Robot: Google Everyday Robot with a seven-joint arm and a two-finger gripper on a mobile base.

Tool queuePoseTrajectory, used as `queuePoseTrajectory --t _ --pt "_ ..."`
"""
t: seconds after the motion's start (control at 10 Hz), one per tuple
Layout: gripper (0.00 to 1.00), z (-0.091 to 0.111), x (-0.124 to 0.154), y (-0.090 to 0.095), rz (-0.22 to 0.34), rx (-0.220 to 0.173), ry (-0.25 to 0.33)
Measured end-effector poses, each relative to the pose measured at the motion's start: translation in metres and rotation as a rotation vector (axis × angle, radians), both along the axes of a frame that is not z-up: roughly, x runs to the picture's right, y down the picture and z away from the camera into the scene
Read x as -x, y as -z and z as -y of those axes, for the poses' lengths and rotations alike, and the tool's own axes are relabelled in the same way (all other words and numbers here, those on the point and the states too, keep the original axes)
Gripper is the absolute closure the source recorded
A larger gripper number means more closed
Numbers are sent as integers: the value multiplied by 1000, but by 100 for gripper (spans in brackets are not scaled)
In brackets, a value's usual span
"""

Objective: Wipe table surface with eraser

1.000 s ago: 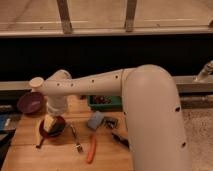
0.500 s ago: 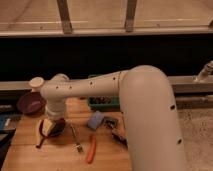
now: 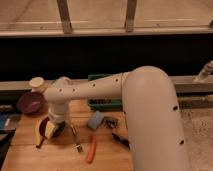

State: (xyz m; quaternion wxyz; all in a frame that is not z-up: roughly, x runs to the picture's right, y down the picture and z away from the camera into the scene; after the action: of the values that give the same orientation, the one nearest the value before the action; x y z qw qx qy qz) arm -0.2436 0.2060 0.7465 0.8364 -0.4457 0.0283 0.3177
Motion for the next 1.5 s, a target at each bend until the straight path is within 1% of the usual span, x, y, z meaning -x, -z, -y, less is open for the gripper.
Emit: queuePoseTrajectory --t 0.1,0.2,0.3,0.4,0.7,0.9,1.0,1.1,1.3,1.5 --pt "24 -1 0 -1 -1 3 -5" --pt "27 -3 0 -2 -1 3 -8" --pt "34 -3 -1 -3 -4 0 -12" --pt "46 -3 -3 -4 -15 -12 -12" --pt "77 0 -3 -1 -24 -25 -4" --pt "94 3 -3 1 -28 -32 3" --pt "100 5 -3 3 -30 -41 7" --pt "100 7 -3 4 -31 -48 9" --pt "100 17 -7 11 -39 -75 3" --pt "100 39 -19 21 -55 -128 -20"
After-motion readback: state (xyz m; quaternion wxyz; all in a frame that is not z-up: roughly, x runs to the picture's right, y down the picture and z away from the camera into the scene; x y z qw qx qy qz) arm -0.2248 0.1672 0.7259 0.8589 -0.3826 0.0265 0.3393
